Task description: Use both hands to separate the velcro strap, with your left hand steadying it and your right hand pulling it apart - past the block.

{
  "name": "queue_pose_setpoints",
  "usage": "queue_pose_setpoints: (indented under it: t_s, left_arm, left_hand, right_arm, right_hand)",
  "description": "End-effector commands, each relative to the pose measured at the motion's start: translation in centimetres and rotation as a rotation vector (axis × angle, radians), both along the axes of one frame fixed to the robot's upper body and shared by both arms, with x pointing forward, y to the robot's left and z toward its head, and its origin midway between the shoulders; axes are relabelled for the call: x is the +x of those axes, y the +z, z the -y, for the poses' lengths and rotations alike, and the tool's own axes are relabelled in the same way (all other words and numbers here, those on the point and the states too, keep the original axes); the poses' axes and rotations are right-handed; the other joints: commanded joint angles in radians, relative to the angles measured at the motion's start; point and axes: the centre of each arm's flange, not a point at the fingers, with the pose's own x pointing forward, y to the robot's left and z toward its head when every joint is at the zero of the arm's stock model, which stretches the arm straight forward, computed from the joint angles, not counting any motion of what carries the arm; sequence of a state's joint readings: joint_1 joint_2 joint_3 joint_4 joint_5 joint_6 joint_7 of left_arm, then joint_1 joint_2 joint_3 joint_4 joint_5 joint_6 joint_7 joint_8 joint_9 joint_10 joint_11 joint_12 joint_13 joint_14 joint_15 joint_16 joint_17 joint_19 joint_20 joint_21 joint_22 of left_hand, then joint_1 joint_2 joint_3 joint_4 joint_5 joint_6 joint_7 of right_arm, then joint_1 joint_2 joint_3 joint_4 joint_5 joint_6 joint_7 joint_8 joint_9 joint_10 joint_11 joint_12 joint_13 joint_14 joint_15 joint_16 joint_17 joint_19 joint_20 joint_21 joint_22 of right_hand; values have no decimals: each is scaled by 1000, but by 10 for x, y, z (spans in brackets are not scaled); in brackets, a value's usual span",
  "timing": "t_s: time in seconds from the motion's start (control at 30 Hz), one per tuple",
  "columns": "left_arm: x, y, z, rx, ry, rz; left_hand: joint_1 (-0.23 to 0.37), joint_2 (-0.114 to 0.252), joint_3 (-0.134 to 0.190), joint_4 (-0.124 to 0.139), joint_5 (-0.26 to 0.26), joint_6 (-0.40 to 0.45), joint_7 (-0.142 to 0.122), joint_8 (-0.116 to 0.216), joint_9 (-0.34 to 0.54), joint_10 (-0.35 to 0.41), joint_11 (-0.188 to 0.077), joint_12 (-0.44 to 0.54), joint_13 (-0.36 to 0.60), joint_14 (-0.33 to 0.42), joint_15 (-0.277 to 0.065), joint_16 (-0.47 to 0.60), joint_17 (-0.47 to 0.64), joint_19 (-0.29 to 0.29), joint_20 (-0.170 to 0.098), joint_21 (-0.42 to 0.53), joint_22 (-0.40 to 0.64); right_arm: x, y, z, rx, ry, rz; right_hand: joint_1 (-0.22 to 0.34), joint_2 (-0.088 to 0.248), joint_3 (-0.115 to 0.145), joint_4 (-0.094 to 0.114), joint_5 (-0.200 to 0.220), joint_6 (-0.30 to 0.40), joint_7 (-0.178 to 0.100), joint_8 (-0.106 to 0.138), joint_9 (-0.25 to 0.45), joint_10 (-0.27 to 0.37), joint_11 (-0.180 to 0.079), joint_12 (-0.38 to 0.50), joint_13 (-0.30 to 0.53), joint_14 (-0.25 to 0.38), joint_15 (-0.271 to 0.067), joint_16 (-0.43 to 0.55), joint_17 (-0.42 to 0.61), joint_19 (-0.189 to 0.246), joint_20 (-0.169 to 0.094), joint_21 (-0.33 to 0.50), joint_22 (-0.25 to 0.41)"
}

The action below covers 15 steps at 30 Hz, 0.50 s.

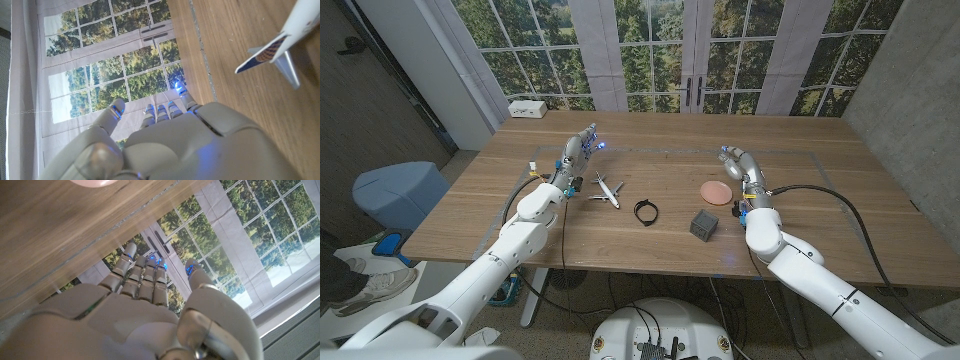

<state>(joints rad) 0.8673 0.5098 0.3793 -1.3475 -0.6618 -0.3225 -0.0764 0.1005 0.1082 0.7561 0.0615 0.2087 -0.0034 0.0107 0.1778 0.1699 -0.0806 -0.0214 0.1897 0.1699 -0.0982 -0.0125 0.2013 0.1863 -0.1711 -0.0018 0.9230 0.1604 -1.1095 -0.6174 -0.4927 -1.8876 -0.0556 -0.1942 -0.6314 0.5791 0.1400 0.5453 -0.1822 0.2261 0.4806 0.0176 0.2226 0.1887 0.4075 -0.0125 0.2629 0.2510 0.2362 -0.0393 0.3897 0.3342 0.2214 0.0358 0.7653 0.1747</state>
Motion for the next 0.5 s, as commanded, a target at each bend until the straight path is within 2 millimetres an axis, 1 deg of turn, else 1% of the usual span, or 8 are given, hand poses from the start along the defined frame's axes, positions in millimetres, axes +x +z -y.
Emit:
queue_pose_setpoints:
  t_s: [0.03, 0.5]
  left_arm:
    - [-5, -1, 0, -1, -2, 6]
    - [-10, -5, 3, 1, -13, 9]
  left_hand:
    - [9, 67, 2, -9, 3, 6, 5, 3, 2, -1, 4, 2, 5, 4, 2, 4, 0, -10, 7, -8, 3]
    - [10, 68, 1, -11, 4, 6, 6, 3, 2, 0, 2, 2, 5, 5, 2, 4, -1, -8, 8, -17, 3]
  right_arm:
    - [-11, -3, -13, -92, -52, 8]
    - [-22, -10, -32, -202, -74, 6]
  right_hand:
    - [6, -4, -4, -1, 9, 13, -3, 6, 4, 17, -4, 9, 6, 8, -46, 12, 6, 15, 0, -3, 4]
    - [31, -6, -5, -2, 12, 33, -14, 10, 5, 28, -9, 15, 13, 10, -58, 20, 13, 25, -4, -3, 4]
